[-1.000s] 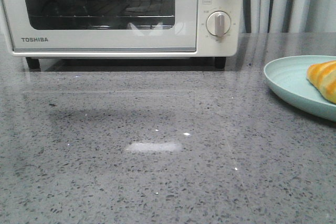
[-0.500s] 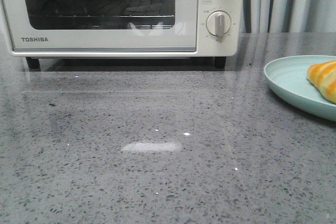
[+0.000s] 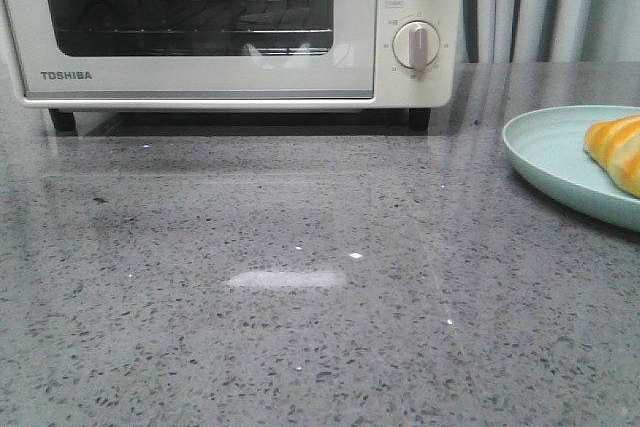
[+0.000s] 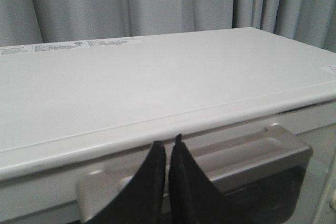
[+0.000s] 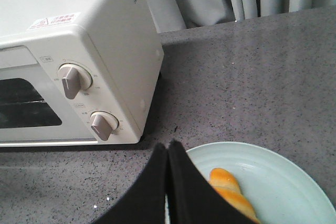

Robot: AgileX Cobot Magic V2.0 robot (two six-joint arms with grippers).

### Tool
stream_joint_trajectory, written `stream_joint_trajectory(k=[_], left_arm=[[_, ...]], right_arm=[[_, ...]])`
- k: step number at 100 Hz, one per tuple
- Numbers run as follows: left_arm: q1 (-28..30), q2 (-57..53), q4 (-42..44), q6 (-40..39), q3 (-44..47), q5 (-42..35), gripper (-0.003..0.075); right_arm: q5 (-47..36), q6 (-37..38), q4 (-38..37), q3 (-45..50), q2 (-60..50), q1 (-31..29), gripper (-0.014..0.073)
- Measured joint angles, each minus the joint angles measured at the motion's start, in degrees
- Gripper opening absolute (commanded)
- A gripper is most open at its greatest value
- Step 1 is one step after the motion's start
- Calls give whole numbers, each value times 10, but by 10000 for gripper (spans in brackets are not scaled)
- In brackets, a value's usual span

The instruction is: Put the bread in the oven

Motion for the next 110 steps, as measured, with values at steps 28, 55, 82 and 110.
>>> stream_joint_trajectory(k=[28, 55, 82, 110], left_arm=[[1, 3, 0, 0, -1, 3, -20], [1, 2, 9, 0, -8, 42, -20], [1, -6, 24, 0, -13, 90, -20], [1, -14, 31, 0, 20, 62, -20]], right_arm=[[0, 0, 0, 0, 0, 0, -68], [0, 0, -1, 0, 0, 0, -68], [0, 0, -1, 0, 0, 0, -68], [0, 0, -1, 0, 0, 0, -68]])
